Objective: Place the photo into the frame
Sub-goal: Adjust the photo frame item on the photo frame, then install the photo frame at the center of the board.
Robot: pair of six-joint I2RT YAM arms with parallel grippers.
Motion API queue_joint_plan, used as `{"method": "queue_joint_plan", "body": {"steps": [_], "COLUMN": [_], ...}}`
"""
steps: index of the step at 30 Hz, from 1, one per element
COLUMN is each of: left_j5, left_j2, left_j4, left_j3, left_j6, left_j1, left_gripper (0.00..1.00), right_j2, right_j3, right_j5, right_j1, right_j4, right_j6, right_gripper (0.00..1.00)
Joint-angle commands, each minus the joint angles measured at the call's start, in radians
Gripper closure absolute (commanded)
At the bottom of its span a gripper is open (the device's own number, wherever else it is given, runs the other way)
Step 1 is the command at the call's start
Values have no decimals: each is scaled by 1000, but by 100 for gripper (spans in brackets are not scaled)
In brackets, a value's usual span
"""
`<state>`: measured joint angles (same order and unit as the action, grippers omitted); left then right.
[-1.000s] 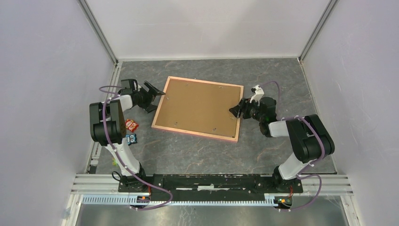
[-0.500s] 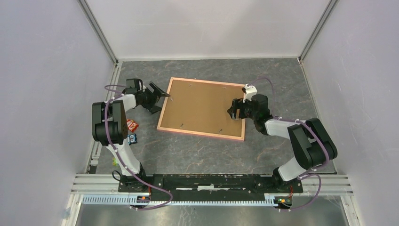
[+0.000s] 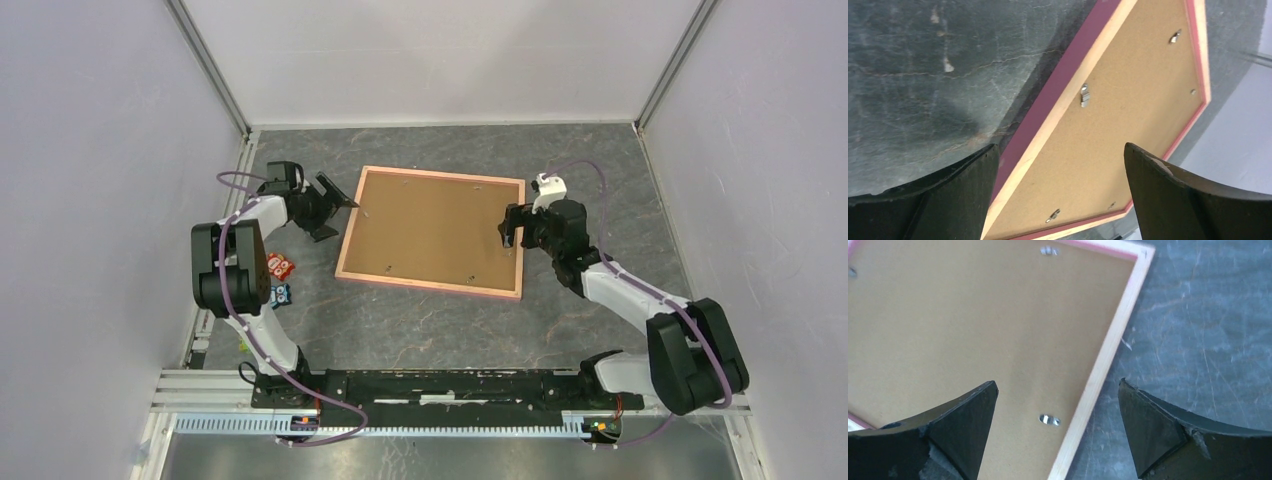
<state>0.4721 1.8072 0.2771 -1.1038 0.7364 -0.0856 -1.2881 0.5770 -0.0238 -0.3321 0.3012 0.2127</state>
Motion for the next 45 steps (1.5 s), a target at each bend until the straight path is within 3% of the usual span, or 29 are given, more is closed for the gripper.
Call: {"method": "queue_joint_plan", "body": {"steps": [1,6,15,20,23,26,31,37,45], "left_j5": [-124,-202,-113,-87,-152,-275,-364,-494,-522], "left_j2": [-97,-186,-239,-205,-185,-153,-44,63,65], "left_j4": [75,166,160,166,222,272,333,478,484], "left_j3": [-55,-117,-140,-161,-203,-229,-268,-316,-245], "left_j6": [-76,-117,-151,-202,-272,-329,-394,-462,-460], "left_j1": [23,72,135,169,176,176,191,266,270], "left_gripper": [0,0,0,0,1,6,25,31,35], "right_j2": [-40,-145,-90,-88,-80,-55,2,10,-62], "right_j3": [47,158,92,77,102,114,107,160,204], "right_j5": [47,80,-111,-55,-37,-23,-14,77,99], "right_j1": [-2,-2,-4,-3,-4,-4,-3,-2,0], "right_j4": [-168,-382,-317,-373,-439,-479,-493,-555,-603], "right_j6": [-23,-77,24,45,20,13,32,-40,-100], "right_gripper": [2,2,2,2,2,2,2,2,2]}}
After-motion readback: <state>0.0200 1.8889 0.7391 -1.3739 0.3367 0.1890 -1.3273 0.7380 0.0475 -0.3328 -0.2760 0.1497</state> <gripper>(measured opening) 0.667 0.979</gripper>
